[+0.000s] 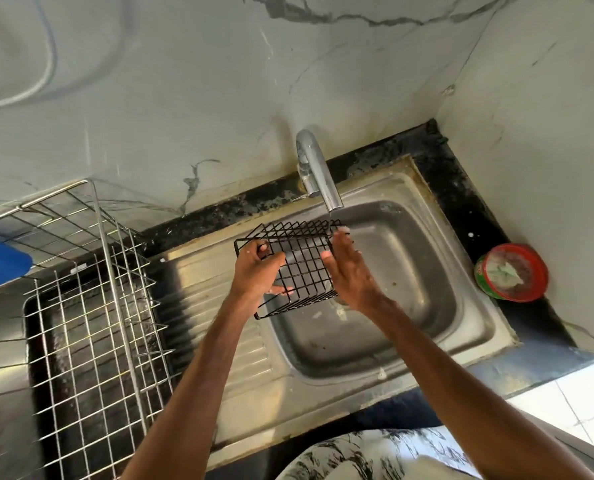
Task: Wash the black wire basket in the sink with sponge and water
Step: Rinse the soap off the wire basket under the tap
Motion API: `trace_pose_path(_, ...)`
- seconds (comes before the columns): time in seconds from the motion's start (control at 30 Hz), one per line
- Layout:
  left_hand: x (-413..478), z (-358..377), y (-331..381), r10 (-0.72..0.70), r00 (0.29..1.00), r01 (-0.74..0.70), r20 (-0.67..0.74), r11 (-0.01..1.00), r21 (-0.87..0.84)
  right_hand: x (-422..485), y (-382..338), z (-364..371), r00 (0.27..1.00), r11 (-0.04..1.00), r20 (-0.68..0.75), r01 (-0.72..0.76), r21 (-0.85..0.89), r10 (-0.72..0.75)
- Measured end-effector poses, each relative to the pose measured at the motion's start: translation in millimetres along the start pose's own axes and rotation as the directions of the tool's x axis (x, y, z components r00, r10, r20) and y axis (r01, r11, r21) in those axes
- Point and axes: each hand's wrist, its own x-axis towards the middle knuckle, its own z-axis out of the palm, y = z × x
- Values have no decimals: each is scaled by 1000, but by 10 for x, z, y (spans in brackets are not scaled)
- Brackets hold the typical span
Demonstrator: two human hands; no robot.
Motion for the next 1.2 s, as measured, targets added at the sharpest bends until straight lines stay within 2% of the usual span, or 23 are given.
trace_pose_path(0.1, 12, -45, -69, -13, 998, 11, -59, 999, -35, -158, -251, 138, 943, 940, 27, 334, -73, -333)
trace_pose_path(0.13, 9, -72, -74, -17, 997, 13, -78, 999, -50, -141, -195, 151, 918, 912, 10, 395, -108, -397)
trace_pose_path(0.17, 2, -96, -71, -23, 996, 17, -85, 997, -72, -97, -71, 144, 923, 918, -38, 376, -122, -383)
trace_pose_path(0.23, -9, -129, -53, -32, 996, 24, -78, 993, -111, 4, 182, 42, 963, 962, -114, 227, -151, -245)
trace_pose_path(0.3, -20, -130, -27, -41, 996, 31, -74, 992, -123, 67, 266, -44, 984, 967, -67, 149, -208, -166)
trace_pose_path(0.33, -16, -123, -17, -50, 996, 40, -75, 991, -127, 76, 210, -41, 987, 968, -10, 158, -196, -163)
trace_pose_path(0.4, 6, -101, 0, -75, 994, 63, -81, 988, -144, 18, -24, -10, 966, 950, 75, 256, -180, -246)
trace_pose_path(0.47, 41, -85, 0, -113, 990, 97, -84, 980, -174, 12, -44, -30, 940, 922, 70, 342, -182, -335)
trace_pose_path(0.53, 57, -72, 14, -147, 986, 127, -83, 969, -210, 113, 168, -96, 974, 962, -26, 216, -168, -223)
trace_pose_path(0.6, 52, -39, 40, -177, 980, 153, -88, 960, -235, 178, 273, -172, 999, 989, 2, 33, -146, -33)
trace_pose_path(0.63, 52, -18, 66, -192, 977, 164, -95, 956, -245, 172, 232, -169, 997, 986, 49, 67, -150, -61)
trace_pose_path(0.7, 45, 17, 124, -222, 969, 183, -111, 941, -284, 132, 78, -126, 965, 955, 109, 253, -156, -237)
trace_pose_path(0.73, 52, 31, 137, -240, 964, 195, -112, 930, -311, 145, 42, -132, 956, 949, 111, 285, -137, -271)
trace_pose_path(0.77, 60, 38, 151, -260, 960, 212, -103, 917, -338, 209, 66, -167, 964, 956, 97, 259, -140, -247)
trace_pose_path(0.87, 99, 23, 165, -273, 958, 231, -89, 917, -324, 461, 156, -293, 992, 977, 113, -39, -209, 64)
trace_pose_path(0.9, 109, 31, 169, -256, 963, 221, -85, 930, -294, 465, 105, -294, 986, 969, 155, -16, -247, 56)
trace_pose_path(0.93, 117, 38, 172, -246, 966, 215, -82, 936, -278, 420, 13, -257, 978, 960, 206, 83, -266, -27)
trace_pose_path(1.0, 125, 65, 154, -235, 968, 206, -89, 944, -260, 279, -159, -138, 933, 935, 255, 305, -184, -254)
trace_pose_path(1.03, 122, 71, 145, -225, 971, 198, -85, 947, -252, 249, -188, -98, 915, 921, 230, 368, -130, -333)
trace_pose_path(1.07, 124, 74, 131, -209, 975, 185, -78, 953, -241, 284, -196, -93, 923, 929, 197, 356, -105, -331)
trace_pose_path(1.1, 115, 79, 121, -190, 979, 168, -76, 959, -228, 385, -156, -85, 952, 958, 173, 271, -96, -252)
trace_pose_path(1.13, 92, 83, 111, -170, 982, 150, -88, 968, -200, 533, -92, -59, 978, 987, 175, 132, -90, -115)
trace_pose_path(1.2, 36, 107, 89, -115, 987, 102, -110, 988, -120, 779, -42, -87, 970, 993, 212, -112, -41, 118)
